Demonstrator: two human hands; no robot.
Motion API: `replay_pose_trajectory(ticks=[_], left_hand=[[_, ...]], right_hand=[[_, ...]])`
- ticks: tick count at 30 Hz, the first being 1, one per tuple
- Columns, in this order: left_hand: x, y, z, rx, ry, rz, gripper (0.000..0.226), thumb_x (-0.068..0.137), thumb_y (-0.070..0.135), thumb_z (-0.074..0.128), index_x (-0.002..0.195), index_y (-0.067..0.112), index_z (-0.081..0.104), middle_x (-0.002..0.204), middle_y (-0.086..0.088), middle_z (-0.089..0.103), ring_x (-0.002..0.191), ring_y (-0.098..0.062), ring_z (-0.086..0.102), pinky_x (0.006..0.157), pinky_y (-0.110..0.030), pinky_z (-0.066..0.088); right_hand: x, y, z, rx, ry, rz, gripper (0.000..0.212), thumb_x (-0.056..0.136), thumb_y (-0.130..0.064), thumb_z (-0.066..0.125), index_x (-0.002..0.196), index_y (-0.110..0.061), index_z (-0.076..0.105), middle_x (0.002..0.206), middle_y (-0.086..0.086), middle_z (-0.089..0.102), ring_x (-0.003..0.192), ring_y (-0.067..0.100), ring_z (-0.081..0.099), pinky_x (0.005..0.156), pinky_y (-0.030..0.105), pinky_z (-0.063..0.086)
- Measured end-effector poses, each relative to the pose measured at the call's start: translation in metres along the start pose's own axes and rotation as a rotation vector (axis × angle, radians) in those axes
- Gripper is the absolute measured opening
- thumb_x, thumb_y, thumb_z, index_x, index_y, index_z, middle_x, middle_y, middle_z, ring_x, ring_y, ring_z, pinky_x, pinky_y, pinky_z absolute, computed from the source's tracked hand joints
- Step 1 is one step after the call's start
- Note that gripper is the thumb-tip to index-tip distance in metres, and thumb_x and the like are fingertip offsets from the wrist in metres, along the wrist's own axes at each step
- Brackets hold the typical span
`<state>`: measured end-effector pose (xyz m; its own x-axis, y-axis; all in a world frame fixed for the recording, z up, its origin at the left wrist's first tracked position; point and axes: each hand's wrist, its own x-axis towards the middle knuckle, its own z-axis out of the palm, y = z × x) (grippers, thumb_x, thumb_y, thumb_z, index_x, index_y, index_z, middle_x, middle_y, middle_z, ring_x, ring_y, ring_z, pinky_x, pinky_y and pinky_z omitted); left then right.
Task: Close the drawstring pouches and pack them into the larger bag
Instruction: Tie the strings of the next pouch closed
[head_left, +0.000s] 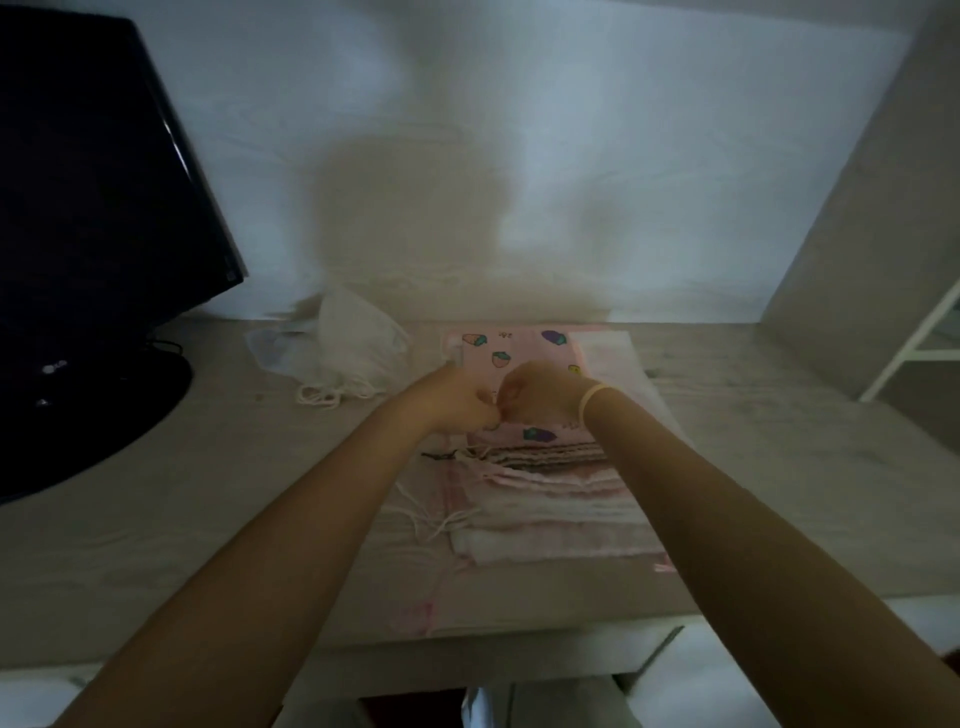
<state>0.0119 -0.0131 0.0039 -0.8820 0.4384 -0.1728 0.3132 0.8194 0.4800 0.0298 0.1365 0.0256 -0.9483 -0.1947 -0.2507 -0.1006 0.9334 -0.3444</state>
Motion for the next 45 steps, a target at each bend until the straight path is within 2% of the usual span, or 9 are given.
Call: replay_pose_trajectory(ticks=[4,7,15,20,26,31,34,39,45], left_hand=[[-0.005,0.010,0.010,0.071,-0.130,-0.005,0.022,0.080,0.034,0.071,0.077,0.014,0.063,0.078,0.000,0.058,0.070,-0.016,0.050,0.060,-0.026,0.038],[-0.007,0.008,0.020,0.092,-0.067,-0.059,0.036,0.078,0.044,0.075,0.082,0.008,0.072,0.082,-0.005,0.072,0.072,-0.018,0.062,0.059,-0.026,0.043],[-0.018,0.007,0.030,-0.046,0.040,-0.128,0.033,0.097,0.037,0.051,0.083,0.009,0.062,0.081,-0.007,0.062,0.075,-0.020,0.057,0.063,-0.029,0.038],[-0.024,0.009,0.029,-0.239,0.132,-0.155,0.029,0.102,0.032,0.042,0.084,0.012,0.055,0.077,-0.005,0.054,0.066,-0.015,0.048,0.058,-0.026,0.034],[-0.025,-0.005,0.032,-0.310,0.169,-0.174,0.061,0.100,0.052,0.038,0.104,-0.002,0.067,0.102,-0.018,0.068,0.083,-0.025,0.059,0.069,-0.030,0.042],[-0.026,0.001,0.030,-0.323,0.160,-0.108,0.039,0.097,0.040,0.054,0.086,0.005,0.069,0.063,-0.002,0.055,0.054,-0.014,0.048,0.052,-0.026,0.034],[-0.022,-0.001,0.032,-0.347,0.149,-0.093,0.034,0.096,0.033,0.055,0.074,0.008,0.064,0.064,-0.004,0.054,0.055,-0.016,0.046,0.053,-0.027,0.032],[-0.021,0.004,0.032,-0.717,0.254,-0.083,0.036,0.096,0.041,0.051,0.068,0.018,0.049,0.056,0.003,0.041,0.045,-0.013,0.031,0.048,-0.025,0.024],[-0.020,0.002,0.037,-0.978,0.544,-0.230,0.035,0.092,0.026,0.056,0.059,0.015,0.052,0.053,-0.002,0.048,0.049,-0.017,0.042,0.055,-0.028,0.037]], right_hand=[[-0.021,0.020,0.007,-0.203,-0.121,-0.028,0.029,0.087,-0.034,0.062,0.107,-0.015,0.070,0.109,0.003,0.067,0.103,0.021,0.059,0.092,0.032,0.047],[-0.028,0.034,0.016,-0.122,0.018,-0.044,0.022,0.087,-0.033,0.064,0.105,-0.022,0.070,0.107,-0.005,0.066,0.097,0.015,0.056,0.086,0.026,0.043],[-0.026,0.038,0.036,-0.201,0.182,-0.033,0.016,0.090,-0.032,0.058,0.093,-0.020,0.069,0.091,-0.002,0.066,0.086,0.018,0.059,0.082,0.029,0.050],[-0.024,0.035,0.037,-0.157,0.271,0.012,0.021,0.099,-0.022,0.043,0.102,-0.011,0.060,0.101,0.010,0.064,0.092,0.027,0.058,0.086,0.037,0.050],[-0.022,0.041,0.039,-0.089,0.319,0.022,0.020,0.100,-0.022,0.040,0.103,-0.011,0.057,0.102,0.011,0.064,0.089,0.027,0.057,0.084,0.037,0.050],[-0.022,0.042,0.040,-0.072,0.328,0.029,0.018,0.100,-0.024,0.043,0.102,-0.013,0.057,0.100,0.010,0.065,0.089,0.029,0.058,0.081,0.037,0.049],[-0.021,0.042,0.042,-0.076,0.330,0.040,0.015,0.100,-0.026,0.043,0.096,-0.015,0.054,0.098,0.010,0.064,0.088,0.029,0.058,0.084,0.039,0.050],[-0.020,0.038,0.045,-0.117,0.337,0.017,0.008,0.096,-0.021,0.047,0.090,-0.018,0.051,0.093,0.007,0.062,0.087,0.027,0.058,0.087,0.042,0.052],[-0.025,0.065,0.034,0.021,0.441,0.053,0.020,0.090,-0.030,0.064,0.102,-0.015,0.058,0.103,0.006,0.060,0.092,0.023,0.058,0.083,0.034,0.054]])
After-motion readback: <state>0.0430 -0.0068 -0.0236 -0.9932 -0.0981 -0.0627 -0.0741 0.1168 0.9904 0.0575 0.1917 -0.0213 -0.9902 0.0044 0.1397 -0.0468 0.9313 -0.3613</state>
